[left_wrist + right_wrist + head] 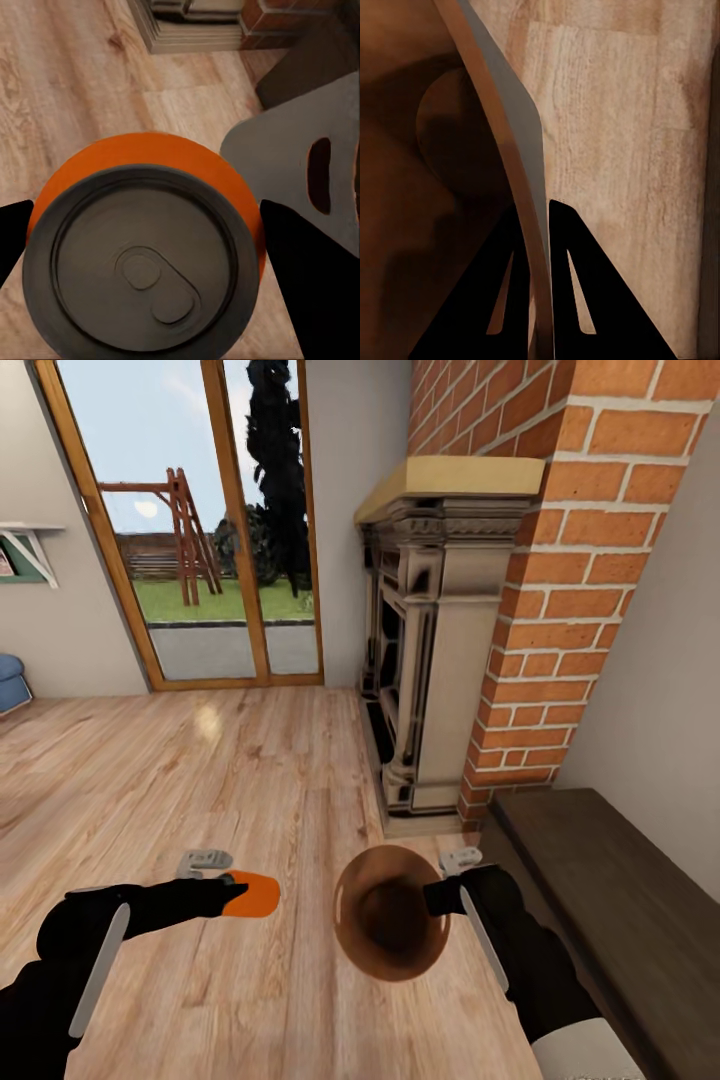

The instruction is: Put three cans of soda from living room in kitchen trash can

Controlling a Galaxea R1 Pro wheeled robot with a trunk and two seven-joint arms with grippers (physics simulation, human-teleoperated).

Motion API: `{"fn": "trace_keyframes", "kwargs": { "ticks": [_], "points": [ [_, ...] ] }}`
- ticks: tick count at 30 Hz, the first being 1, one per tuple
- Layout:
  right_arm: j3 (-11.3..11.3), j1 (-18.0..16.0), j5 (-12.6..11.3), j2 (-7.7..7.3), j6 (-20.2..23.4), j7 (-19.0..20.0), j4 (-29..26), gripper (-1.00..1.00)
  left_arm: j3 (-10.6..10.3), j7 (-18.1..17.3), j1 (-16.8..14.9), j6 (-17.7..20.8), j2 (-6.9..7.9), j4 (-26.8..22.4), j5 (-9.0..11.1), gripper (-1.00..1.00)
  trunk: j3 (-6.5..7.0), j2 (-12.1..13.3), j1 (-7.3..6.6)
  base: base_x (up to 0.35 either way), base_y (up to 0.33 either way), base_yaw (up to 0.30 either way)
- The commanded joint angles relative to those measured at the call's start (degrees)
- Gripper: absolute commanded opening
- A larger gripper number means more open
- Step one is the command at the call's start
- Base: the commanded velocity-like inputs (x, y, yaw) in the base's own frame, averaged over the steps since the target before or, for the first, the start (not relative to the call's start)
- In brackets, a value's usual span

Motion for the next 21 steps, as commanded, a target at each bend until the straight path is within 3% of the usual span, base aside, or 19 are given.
{"fn": "trace_keyframes", "kwargs": {
  "ticks": [1, 4, 12, 17, 21],
  "points": [
    [0.0, -0.1, -1.0, 0.04, 0.0, 0.4, 0.5, -1.0, 0.0, -1.2, 0.0, 0.0, -0.01, 0.0, -0.3, -1.0, 0.19, 0.4, -0.23, 0.0, 0.0, 0.0],
    [0.0, -0.2, -1.0, 0.47, 0.0, 0.4, 1.4, -1.0, 0.0, -5.4, -0.1, 0.0, -0.06, 0.0, 0.0, -1.0, 0.73, 1.6, -0.89, 0.0, 0.0, 0.0],
    [0.1, -0.3, -1.0, 0.87, 0.0, 0.4, 3.2, -1.0, 0.0, -12.8, -0.3, 0.0, -0.05, 0.0, 0.7, -1.0, 2.17, 4.8, -2.65, 0.0, 0.0, 0.0],
    [0.3, -0.8, -1.0, 0.96, 0.0, 0.3, 4.4, -1.0, 0.0, -17.1, -0.3, 0.0, -0.03, 0.0, 0.7, -1.0, 2.17, 4.8, -2.65, 0.0, 0.0, 0.0],
    [0.8, -1.0, -1.0, 2.03, 0.0, -0.7, 5.3, -1.0, 0.0, -19.2, -0.3, 0.0, -0.1, 0.0, 0.7, -1.0, 2.17, 4.8, -2.65, 0.0, 0.0, 0.0]
  ]
}}
